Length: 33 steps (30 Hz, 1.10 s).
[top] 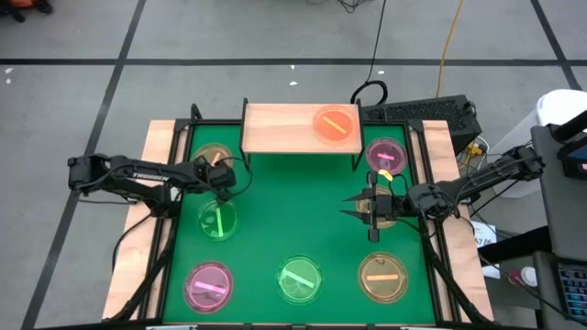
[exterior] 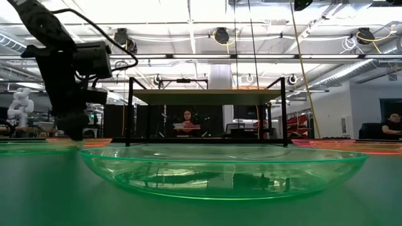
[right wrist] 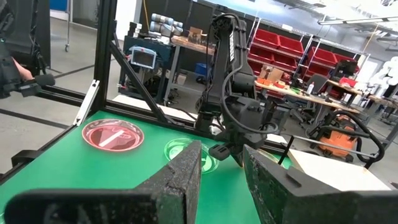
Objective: Place and stack plates onto a shelf
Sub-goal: Stack the orange plate on top of the orange plate on the shelf
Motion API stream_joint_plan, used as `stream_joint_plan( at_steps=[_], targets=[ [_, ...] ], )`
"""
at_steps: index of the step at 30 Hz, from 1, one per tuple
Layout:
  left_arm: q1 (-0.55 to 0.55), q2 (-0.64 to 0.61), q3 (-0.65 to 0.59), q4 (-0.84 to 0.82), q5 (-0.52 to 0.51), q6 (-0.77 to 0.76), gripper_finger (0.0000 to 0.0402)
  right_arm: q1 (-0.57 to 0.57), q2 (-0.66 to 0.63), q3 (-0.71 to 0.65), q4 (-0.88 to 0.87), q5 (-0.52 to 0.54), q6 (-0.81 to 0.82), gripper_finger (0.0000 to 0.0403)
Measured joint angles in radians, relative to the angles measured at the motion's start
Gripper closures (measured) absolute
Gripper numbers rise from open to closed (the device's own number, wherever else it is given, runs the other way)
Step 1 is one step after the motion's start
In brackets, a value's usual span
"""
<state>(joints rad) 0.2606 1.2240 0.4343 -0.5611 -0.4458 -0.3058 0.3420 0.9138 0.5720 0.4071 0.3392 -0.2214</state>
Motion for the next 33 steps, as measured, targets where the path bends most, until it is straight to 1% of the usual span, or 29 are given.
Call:
stream_joint_plan(
  at_steps=[5,14,17,21,28,31,33],
  targets=[
    [0.033,-0.001,-0.013,0.012,0.002,-0.011,0.0319,0.000,0.000,0.000,0.000,0.000,0.000,0.0298],
    [0.036,0.000,-0.013,0.010,0.000,-0.011,0.0323,0.000,0.000,0.000,0.000,0.001,-0.001,0.0298],
    [0.036,0.000,-0.014,0.008,0.000,-0.012,0.0339,0.000,0.000,0.000,0.000,0.001,-0.002,0.0298],
    [0.036,0.000,-0.014,0.006,-0.007,-0.012,0.0390,0.000,0.000,0.000,0.000,0.002,-0.002,0.0298],
    [0.023,0.000,-0.003,0.003,-0.005,-0.030,0.0396,0.000,0.000,0.000,0.000,0.010,-0.003,0.0298],
    [-0.006,-0.002,0.032,-0.008,0.000,-0.036,0.0396,0.000,0.000,0.000,-0.001,0.033,-0.003,0.0298],
    [-0.032,-0.002,0.072,-0.045,0.007,-0.071,0.0397,0.000,0.000,0.000,-0.001,0.033,-0.009,0.0298]
  ],
)
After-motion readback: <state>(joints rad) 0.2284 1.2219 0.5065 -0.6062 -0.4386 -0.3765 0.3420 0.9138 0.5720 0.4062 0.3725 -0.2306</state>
